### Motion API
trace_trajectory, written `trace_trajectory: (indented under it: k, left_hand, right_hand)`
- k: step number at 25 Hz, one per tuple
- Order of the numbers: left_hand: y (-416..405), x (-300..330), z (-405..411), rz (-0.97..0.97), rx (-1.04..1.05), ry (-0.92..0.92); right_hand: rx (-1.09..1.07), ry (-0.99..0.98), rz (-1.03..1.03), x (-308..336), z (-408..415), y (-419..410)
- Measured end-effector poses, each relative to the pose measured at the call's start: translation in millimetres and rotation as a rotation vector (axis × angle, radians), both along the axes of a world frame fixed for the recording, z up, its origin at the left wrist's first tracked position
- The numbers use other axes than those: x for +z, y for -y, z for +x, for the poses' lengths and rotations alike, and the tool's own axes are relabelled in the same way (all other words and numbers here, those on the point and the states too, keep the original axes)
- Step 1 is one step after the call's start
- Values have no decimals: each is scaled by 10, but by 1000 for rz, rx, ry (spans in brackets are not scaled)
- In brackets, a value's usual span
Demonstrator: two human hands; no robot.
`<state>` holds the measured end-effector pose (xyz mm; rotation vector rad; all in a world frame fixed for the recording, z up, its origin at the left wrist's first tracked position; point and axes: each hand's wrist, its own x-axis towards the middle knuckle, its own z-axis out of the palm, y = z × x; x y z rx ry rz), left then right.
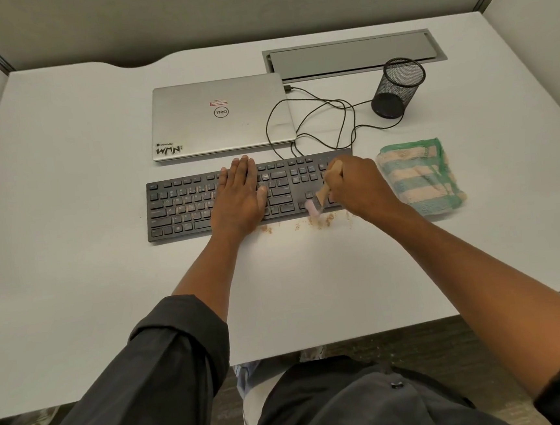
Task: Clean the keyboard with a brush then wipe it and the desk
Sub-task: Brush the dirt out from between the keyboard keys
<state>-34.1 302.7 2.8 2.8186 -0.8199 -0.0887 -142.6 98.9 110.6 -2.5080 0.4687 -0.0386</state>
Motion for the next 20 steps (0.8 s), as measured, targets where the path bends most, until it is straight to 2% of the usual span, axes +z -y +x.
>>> trace_trajectory:
  k: [2, 5, 10, 13, 15, 18, 20]
  left_hand:
    - [-3, 5, 13, -2, 2, -5]
    - [-4, 8, 8, -4, -3, -4]
    - [0, 22, 5, -3, 2, -16]
    - [-4, 38, 7, -6, 2, -17]
    - [-2, 42, 4, -11, 1, -19]
    - [-5, 47, 0, -2, 1, -24]
    - [-6, 44, -3, 0, 3, -22]
  right_hand:
    - [-5, 30, -21, 17, -72, 84]
    - [-72, 185, 4, -11, -214, 123]
    - [113, 184, 63, -143, -456, -151]
    - [11, 256, 45, -124, -392, -5]
    - [30, 248, 61, -125, -320, 32]
    - [213, 161, 149, -169, -270, -58]
    - [202, 142, 224, -90, -239, -3]
